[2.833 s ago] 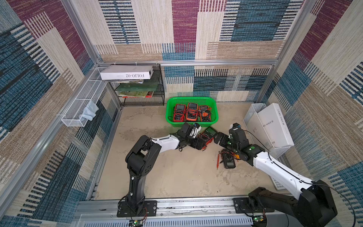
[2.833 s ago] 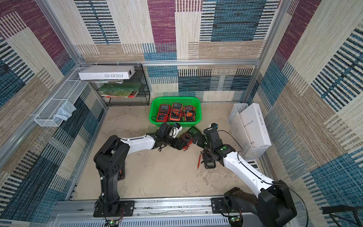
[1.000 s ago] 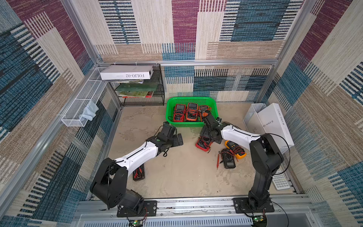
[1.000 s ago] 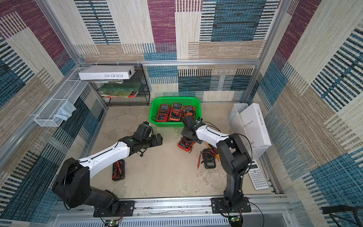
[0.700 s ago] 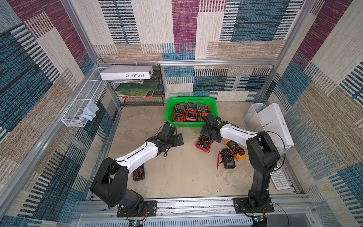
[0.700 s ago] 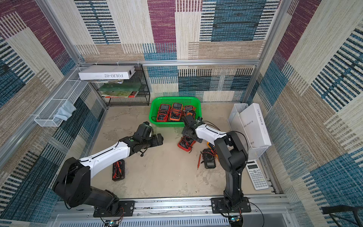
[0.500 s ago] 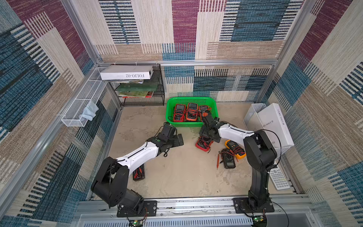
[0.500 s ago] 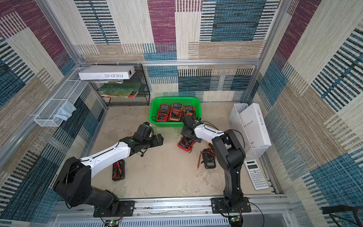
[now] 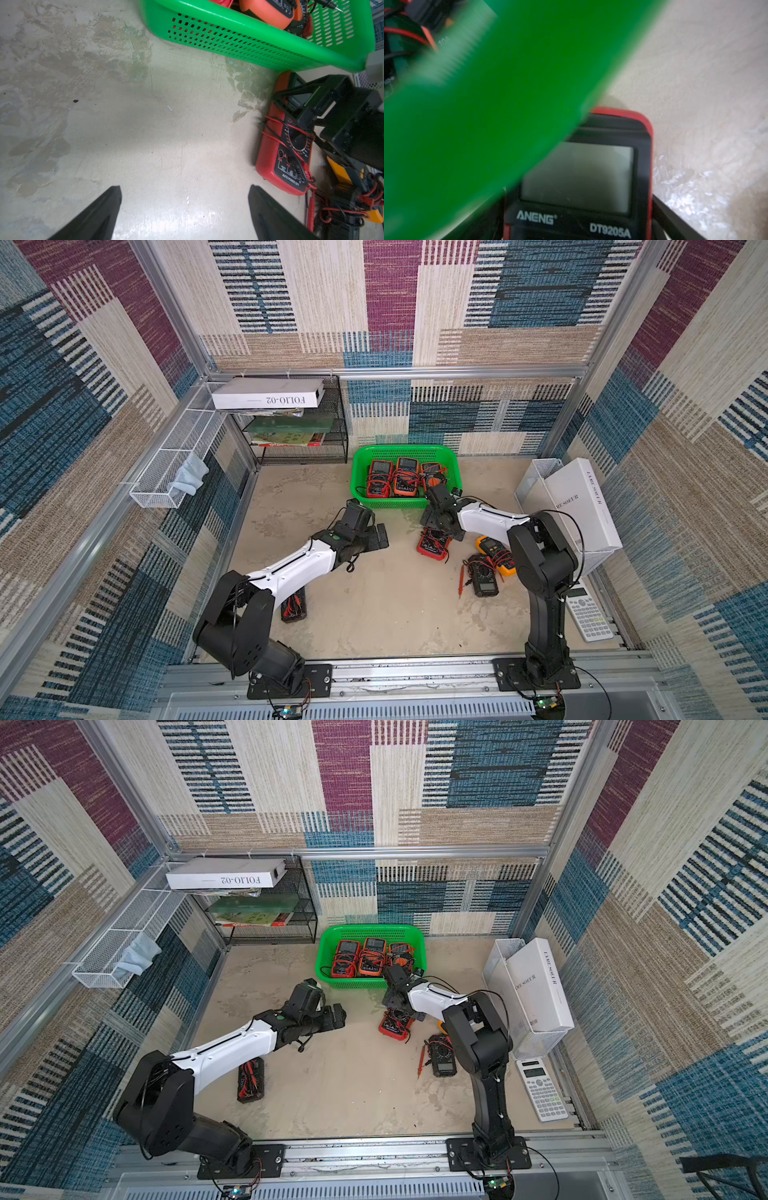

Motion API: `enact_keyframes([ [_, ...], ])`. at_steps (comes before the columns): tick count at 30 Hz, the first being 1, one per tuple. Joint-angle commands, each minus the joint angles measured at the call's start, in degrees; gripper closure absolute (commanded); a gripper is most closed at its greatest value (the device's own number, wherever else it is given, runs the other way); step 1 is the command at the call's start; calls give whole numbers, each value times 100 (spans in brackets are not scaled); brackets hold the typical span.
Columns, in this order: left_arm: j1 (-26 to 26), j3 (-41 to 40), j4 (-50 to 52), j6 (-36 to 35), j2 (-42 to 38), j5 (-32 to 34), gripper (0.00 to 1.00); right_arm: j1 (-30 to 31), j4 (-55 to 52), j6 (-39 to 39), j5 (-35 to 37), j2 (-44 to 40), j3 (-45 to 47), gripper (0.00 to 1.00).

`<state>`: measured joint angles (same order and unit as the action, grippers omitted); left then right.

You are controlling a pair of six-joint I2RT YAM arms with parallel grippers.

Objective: Put the multimeter into the basket
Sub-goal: Pick up the multimeter from the center of the board.

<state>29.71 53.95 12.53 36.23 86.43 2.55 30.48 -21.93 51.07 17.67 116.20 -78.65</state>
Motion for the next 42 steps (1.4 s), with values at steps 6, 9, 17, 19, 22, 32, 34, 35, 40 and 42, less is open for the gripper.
enact_keyframes([
  [6,-9,-33,-83,51,-121,-85,0,37,-131,-271,-360,-450,384,17],
  [9,-1,-49,-69,47,-194,-96,0,61,-60,-303,-370,-759,579,19],
  [17,-1,-65,-61,-21,-397,-288,0,219,-44,-376,-345,-1535,908,20],
  [19,-2,-27,-67,-88,-425,-463,0,254,-57,-428,-335,-1732,939,20],
  [22,-2,43,-91,-154,-451,-773,0,292,-59,-547,-323,-1984,898,20],
  [32,-1,161,-271,-207,-679,-1521,0,201,-76,-1295,-203,-2143,34,18],
  [34,-2,151,-337,-238,-753,-1686,0,107,-26,-1506,-220,-2043,-218,18],
  [35,-5,164,-361,-249,-779,-1748,0,70,-6,-1595,-237,-1996,-324,18],
  [40,-3,161,-512,-299,-886,-2024,0,-173,142,-2026,-315,-1637,-957,18],
  [42,-1,159,-559,-300,-898,-2071,0,-267,202,-2170,-355,-1472,-1188,18],
])
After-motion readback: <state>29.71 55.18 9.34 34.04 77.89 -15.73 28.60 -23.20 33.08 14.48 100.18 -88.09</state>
